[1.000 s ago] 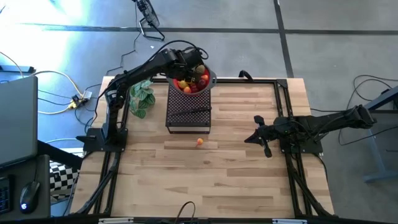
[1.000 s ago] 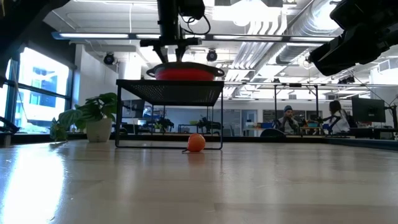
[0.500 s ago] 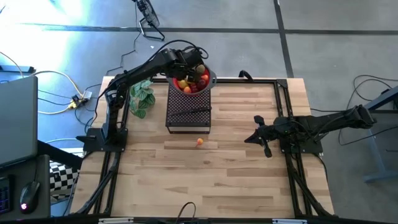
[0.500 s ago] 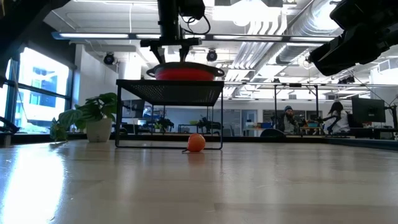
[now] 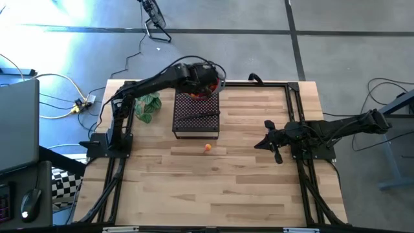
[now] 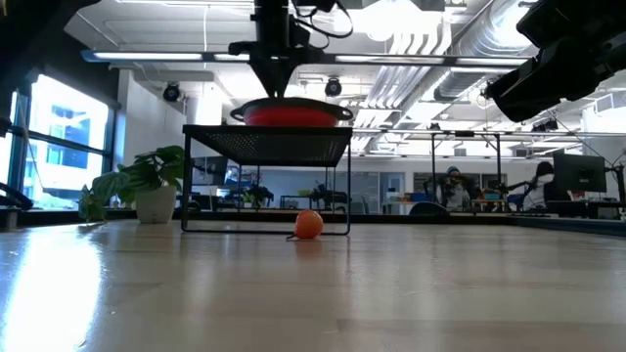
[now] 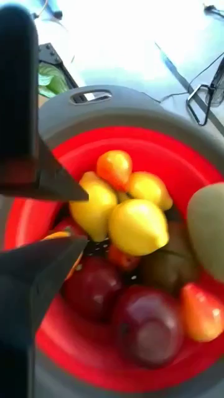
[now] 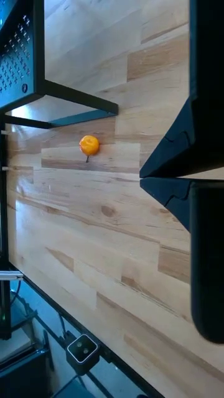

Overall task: Pick & Place Fruit
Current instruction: Put the pear into the red strainer bowl

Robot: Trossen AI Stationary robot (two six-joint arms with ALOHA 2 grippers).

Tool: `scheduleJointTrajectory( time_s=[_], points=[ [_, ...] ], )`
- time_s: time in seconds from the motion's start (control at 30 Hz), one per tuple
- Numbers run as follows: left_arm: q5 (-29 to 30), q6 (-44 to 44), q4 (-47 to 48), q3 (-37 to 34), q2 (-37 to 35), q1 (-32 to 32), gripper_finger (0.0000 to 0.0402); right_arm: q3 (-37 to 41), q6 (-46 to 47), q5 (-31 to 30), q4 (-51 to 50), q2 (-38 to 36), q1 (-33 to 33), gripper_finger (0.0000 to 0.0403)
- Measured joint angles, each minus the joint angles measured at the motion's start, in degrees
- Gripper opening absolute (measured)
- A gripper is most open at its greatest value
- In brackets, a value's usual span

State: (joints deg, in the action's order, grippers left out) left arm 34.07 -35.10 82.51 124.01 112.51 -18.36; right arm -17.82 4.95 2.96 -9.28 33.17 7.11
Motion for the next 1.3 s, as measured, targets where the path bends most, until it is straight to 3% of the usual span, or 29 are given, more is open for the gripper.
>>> scheduleJointTrajectory(
  time_s=[0.13, 0.2, 0.7, 0.93, 1.13, 1.3],
  points=[
    [0.06, 0.34, 2.44, 0.02, 0.0, 2.18, 0.0024, 0.0, 0.04, 0.0, -0.02, 0.0, 0.0, 0.0002],
    [-0.24, -0.39, 2.5, 0.02, -0.15, 3.62, 0.0008, 0.0, 0.83, 0.0, 0.0, 0.0, 0.0, 0.0002],
    [-5.06, 5.76, -14.27, 0.09, -0.59, 25.87, 0.0003, 0.0, 0.88, 0.0, -0.19, 0.02, 0.0, 0.0003],
    [-5.71, 6.37, -15.47, 0.04, -0.52, 27.79, 0.0003, 0.0, 0.85, 0.0, -0.33, 0.02, 0.0, 0.0003],
    [-11.54, 6.33, -15.59, 0.04, -0.52, 27.79, 0.0003, 0.0, 0.85, 0.0, -0.37, 0.02, -0.01, 0.0003],
    [-12.29, 6.33, -18.07, 0.04, -0.31, 27.77, 0.0003, 0.0, 0.84, -0.01, -0.37, 0.02, 0.0, 0.0003]
  ],
)
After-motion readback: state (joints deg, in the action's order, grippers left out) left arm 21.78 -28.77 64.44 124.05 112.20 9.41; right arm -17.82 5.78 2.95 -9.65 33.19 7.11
